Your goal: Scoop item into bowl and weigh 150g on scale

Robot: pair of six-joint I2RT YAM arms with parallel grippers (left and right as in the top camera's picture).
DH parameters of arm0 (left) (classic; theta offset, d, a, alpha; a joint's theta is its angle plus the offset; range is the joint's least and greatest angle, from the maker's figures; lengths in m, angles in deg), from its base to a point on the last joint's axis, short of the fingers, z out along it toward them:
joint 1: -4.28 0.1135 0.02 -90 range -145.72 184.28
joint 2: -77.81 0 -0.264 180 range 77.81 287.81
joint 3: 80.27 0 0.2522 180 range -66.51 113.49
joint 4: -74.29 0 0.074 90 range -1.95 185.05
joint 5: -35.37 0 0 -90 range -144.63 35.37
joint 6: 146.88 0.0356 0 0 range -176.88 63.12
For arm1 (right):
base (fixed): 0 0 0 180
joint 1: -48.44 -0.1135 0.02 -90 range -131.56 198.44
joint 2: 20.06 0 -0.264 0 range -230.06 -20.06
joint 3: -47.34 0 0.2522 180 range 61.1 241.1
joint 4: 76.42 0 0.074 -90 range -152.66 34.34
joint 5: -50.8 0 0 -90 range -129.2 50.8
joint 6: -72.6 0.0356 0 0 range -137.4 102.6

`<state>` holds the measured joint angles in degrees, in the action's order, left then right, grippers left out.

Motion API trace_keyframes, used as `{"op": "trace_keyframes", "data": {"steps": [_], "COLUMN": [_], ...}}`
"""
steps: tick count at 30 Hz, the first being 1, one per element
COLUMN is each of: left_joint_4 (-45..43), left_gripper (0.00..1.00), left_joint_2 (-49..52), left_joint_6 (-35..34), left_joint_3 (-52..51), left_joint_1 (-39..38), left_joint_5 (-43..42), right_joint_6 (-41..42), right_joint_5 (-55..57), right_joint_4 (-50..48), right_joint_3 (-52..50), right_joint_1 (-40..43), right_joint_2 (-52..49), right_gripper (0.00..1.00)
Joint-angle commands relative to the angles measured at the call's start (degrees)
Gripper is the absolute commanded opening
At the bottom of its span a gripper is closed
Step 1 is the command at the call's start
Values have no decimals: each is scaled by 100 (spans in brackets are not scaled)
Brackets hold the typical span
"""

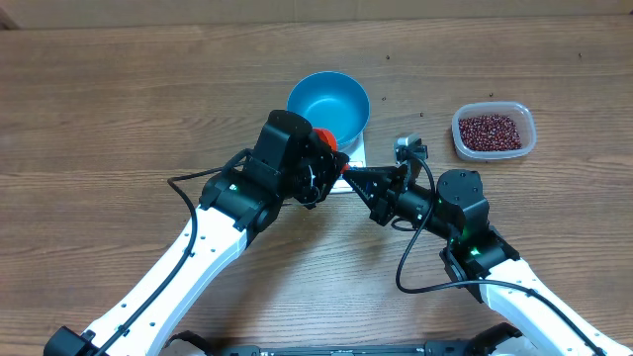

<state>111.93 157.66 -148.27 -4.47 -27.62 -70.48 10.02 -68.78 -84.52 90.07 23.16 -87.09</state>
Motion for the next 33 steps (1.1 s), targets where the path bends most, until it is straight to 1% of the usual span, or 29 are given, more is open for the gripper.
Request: {"op": "trace_keyframes", "data": {"steps": [1,2,3,4,6,9,13,15,21,23,26,28,30,33], "left_joint_4": [-20,-39,-44,-42,-44,-63,-59,-66,-101,20,343,662,1014,1327], "left_gripper": [50,78,95,100,100,100,100,100,100,100,100,100,100,100], "left_joint_2": [39,39,37,35,26,4,-168,-289,-831,-1051,-1215,-1235,-1200,-1126], "left_joint_6": [361,643,1034,1279,1840,2393,3491,3821,5458,5864,6205,6417,6583,6660], "left_joint_3": [111,111,111,111,111,114,157,173,413,487,498,498,498,496], "left_joint_1": [-28,-26,-26,-26,-26,-24,7,11,11,9,2,0,-2,-39], "left_joint_5": [-50,-55,-98,-142,-328,-544,-675,-656,-413,-136,356,675,905,1241], "right_joint_6": [107,107,107,107,129,129,260,260,210,31,-74,-116,-372,-691], "right_joint_5": [-7,-7,-4,-7,-4,-4,-4,-4,-4,0,103,474,837,1405], "right_joint_4": [-87,-68,-44,-28,39,192,516,715,1497,1871,2260,2776,3381,4317], "right_joint_3": [155,155,155,155,155,155,155,155,155,155,181,289,514,981], "right_joint_1": [-28,-28,-26,-26,-26,7,229,385,905,1064,1169,1241,1285,1287], "right_joint_2": [2,2,4,4,9,24,168,310,1016,1353,1622,1825,2006,2140], "right_gripper": [4,4,4,4,4,4,4,4,4,4,4,4,4,4]}}
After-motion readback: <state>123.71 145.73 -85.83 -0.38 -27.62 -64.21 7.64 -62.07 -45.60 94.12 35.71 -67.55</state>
